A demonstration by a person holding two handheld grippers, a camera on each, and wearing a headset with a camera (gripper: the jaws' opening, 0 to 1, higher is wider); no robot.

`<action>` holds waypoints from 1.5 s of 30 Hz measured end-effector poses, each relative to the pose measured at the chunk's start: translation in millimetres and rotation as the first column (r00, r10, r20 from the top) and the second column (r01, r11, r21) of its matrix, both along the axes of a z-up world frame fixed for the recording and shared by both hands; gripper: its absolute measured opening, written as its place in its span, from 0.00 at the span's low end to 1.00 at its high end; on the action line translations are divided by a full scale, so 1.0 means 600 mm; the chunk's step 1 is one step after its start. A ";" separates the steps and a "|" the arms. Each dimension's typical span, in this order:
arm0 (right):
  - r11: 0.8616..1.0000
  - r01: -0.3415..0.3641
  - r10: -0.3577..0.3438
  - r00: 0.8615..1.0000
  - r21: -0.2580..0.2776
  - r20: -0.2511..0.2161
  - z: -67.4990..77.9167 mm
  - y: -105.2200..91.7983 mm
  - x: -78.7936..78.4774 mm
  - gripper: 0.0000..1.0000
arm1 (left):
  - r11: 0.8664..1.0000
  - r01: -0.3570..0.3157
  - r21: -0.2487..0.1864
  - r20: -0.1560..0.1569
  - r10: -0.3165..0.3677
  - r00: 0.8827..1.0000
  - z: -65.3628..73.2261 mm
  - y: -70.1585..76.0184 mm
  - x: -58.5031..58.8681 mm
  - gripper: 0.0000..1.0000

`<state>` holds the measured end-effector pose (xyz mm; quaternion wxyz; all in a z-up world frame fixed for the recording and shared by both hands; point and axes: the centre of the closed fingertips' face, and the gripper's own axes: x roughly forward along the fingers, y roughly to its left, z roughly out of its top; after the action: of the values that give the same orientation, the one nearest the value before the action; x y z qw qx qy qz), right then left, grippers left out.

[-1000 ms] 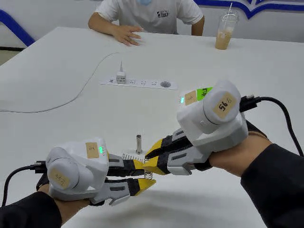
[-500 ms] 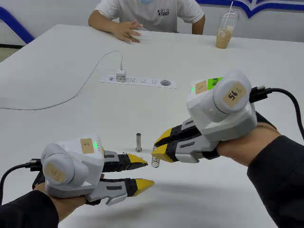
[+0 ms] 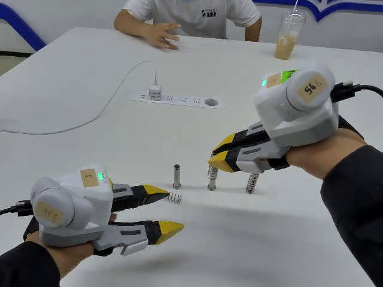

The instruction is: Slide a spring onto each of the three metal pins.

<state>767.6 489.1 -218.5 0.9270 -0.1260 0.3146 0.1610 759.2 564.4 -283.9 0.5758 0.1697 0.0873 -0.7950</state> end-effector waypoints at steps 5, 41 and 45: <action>0.999 0.034 -0.034 0.999 -0.015 0.006 -0.002 -0.022 0.014 0.11 | 1.000 -0.023 0.003 -0.008 0.023 1.000 -0.002 0.004 0.005 0.42; 0.994 0.111 -0.111 0.992 0.002 -0.057 -0.100 -0.053 0.035 0.12 | 0.998 -0.052 0.025 -0.029 0.053 0.998 -0.010 0.014 0.012 0.52; 0.993 0.114 -0.114 0.991 0.000 -0.071 -0.113 -0.054 0.036 0.12 | 0.998 -0.051 0.027 -0.030 0.052 0.998 -0.011 0.014 0.013 0.52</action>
<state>789.1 456.7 -286.5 0.9231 -0.1002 0.3537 0.1127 766.7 572.7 -290.3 0.5926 0.1626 0.1109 -0.7811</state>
